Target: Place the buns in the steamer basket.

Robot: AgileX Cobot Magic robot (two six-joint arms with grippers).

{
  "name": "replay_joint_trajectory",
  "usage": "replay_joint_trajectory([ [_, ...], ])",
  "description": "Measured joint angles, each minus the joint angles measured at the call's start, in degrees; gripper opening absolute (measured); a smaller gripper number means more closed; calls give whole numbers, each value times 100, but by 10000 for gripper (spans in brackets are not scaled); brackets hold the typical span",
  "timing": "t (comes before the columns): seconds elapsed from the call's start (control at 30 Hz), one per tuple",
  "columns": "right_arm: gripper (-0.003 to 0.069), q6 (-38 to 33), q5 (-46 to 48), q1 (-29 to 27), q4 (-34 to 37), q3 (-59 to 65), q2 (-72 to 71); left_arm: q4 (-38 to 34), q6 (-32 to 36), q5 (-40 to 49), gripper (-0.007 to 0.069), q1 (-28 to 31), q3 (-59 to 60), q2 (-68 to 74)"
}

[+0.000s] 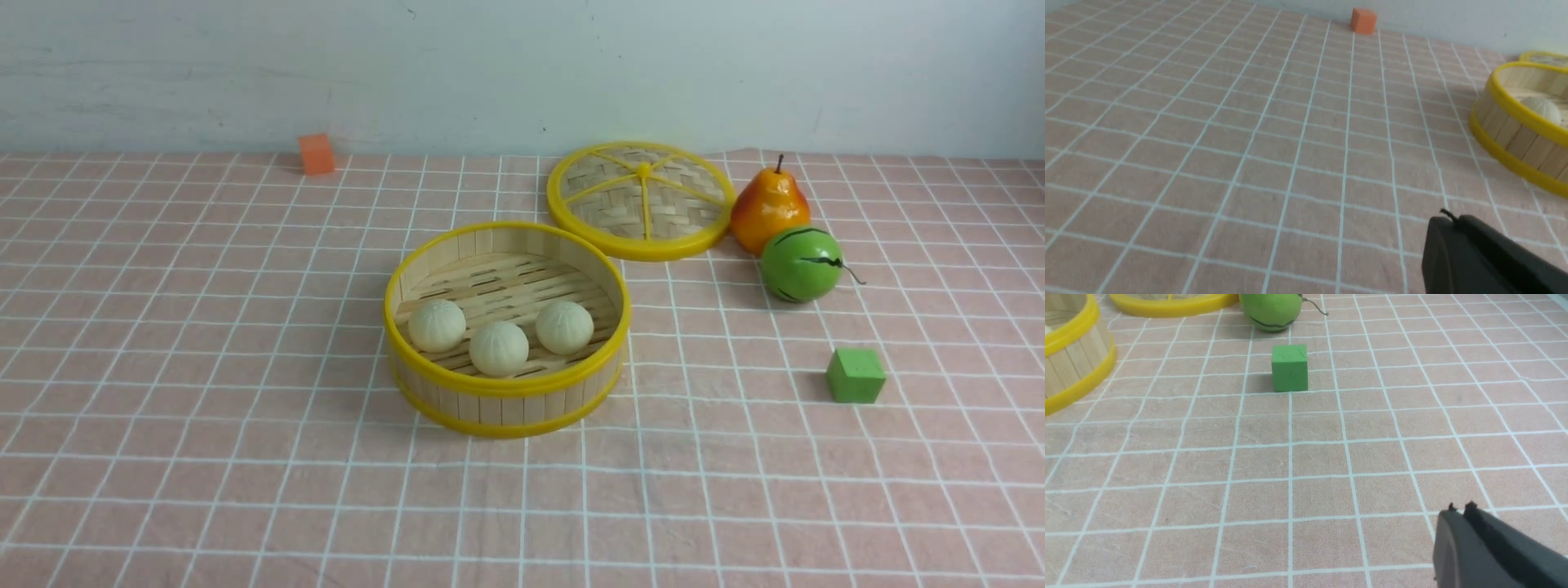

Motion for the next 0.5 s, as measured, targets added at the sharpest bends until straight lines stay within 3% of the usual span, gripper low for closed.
replay_joint_trajectory([
  [0.13,26,6,0,0,5,0,0,-2,12,486,-14,0,7,0],
  [0.5,41,6,0,0,0,0,0,-20,13,518,-14,0,7,0],
])
